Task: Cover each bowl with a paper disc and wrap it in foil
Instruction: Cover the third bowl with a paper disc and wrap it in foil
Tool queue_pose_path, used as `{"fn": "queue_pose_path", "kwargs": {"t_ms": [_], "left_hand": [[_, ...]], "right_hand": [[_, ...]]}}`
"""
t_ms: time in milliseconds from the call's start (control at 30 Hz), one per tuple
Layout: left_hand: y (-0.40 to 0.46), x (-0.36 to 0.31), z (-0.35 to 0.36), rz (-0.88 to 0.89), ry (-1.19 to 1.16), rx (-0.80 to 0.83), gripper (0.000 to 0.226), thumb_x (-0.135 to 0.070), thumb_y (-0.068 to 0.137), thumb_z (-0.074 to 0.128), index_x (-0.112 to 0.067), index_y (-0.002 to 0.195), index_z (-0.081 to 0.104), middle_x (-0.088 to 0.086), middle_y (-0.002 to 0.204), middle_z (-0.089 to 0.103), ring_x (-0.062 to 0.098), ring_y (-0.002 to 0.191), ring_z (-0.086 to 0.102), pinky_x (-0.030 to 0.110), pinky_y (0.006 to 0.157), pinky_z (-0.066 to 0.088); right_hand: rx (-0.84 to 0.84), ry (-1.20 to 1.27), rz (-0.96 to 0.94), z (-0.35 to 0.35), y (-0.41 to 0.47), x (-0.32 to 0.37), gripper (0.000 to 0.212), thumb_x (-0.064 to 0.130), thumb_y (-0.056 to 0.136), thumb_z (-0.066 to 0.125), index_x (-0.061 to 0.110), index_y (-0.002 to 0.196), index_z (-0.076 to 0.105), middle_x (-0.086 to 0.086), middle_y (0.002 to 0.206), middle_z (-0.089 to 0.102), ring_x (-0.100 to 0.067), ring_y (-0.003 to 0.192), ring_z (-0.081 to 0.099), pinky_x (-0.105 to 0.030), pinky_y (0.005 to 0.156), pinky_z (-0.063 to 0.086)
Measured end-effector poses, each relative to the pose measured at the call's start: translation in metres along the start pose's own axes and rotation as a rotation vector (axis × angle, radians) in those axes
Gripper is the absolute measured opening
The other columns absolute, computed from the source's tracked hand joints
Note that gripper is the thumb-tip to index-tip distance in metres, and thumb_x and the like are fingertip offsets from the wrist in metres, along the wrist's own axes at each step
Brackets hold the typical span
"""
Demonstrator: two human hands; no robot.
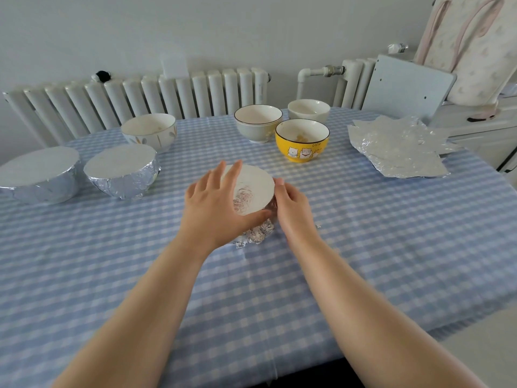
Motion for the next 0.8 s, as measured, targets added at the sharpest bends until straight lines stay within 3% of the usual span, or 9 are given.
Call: {"fn": "queue_pose_path", "kwargs": {"t_ms": [67,133,233,333,500,667,800], "left_hand": [[-0.001,-0.007,0.003,-0.049,0.027,-0.014,0.116,-0.094,0.060,0.035,-0.033,0.156,0.010,0.004,0.165,0.013,0.027,0.149,0.018,0.047,0.118,0.015],[-0.002,-0.013,0.005,-0.078,0.050,-0.034,0.114,-0.092,0.061,0.034,-0.032,0.155,0.010,0.006,0.164,0.014,0.028,0.149,0.018,0.048,0.118,0.016],[-0.003,-0.013,0.006,-0.093,0.060,-0.042,0.114,-0.093,0.061,0.032,-0.032,0.155,0.011,0.006,0.164,0.014,0.028,0.149,0.018,0.050,0.117,0.018],[-0.003,-0.013,0.005,-0.087,0.066,-0.044,0.113,-0.093,0.062,0.033,-0.031,0.155,0.011,0.006,0.164,0.013,0.028,0.149,0.017,0.049,0.118,0.018],[-0.004,-0.013,0.005,-0.085,0.068,-0.039,0.113,-0.093,0.062,0.031,-0.030,0.155,0.013,0.007,0.164,0.012,0.028,0.149,0.016,0.050,0.118,0.017],[-0.004,-0.015,0.004,-0.103,0.056,-0.053,0.114,-0.093,0.062,0.033,-0.029,0.155,0.016,0.008,0.164,0.013,0.029,0.149,0.017,0.050,0.117,0.018],[-0.005,-0.014,0.006,-0.115,0.044,-0.066,0.111,-0.091,0.064,0.039,-0.030,0.154,0.016,0.008,0.164,0.011,0.030,0.150,0.014,0.050,0.117,0.018]], "right_hand": [[0.029,0.093,0.052,0.003,0.001,-0.001,0.037,0.034,0.105,0.040,0.029,0.090,0.073,0.002,0.088,0.074,-0.010,0.082,0.069,-0.022,0.072,0.054],[0.048,0.216,0.142,0.005,0.005,-0.003,0.033,0.031,0.106,0.039,0.025,0.101,0.072,-0.002,0.103,0.075,-0.013,0.094,0.070,-0.025,0.076,0.057],[0.056,0.254,0.227,0.005,0.006,-0.001,0.024,0.021,0.104,0.042,0.012,0.114,0.063,-0.001,0.090,0.069,-0.003,0.064,0.065,-0.016,0.048,0.045],[0.070,0.203,0.283,0.003,0.007,-0.003,0.022,0.023,0.102,0.045,0.012,0.116,0.057,0.002,0.079,0.061,-0.007,0.057,0.055,-0.020,0.047,0.041],[-0.079,-0.127,-0.010,-0.004,0.009,0.000,0.021,0.032,0.102,0.044,0.020,0.104,0.061,0.009,0.091,0.065,-0.008,0.088,0.062,-0.029,0.078,0.048],[-0.137,0.094,0.027,0.003,0.002,-0.010,0.034,0.038,0.101,0.049,0.012,0.095,0.069,0.007,0.075,0.066,-0.007,0.072,0.061,-0.029,0.068,0.046],[-0.144,0.199,0.050,0.009,-0.003,-0.016,0.031,0.039,0.100,0.052,0.014,0.092,0.068,0.007,0.080,0.069,-0.006,0.075,0.063,-0.028,0.071,0.050]]}}
Point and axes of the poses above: each hand's wrist, its own y-axis towards the middle knuckle, its own z-axis out of the palm, x = y × z, the point moved 3 cm from there along y, towards the middle knuckle
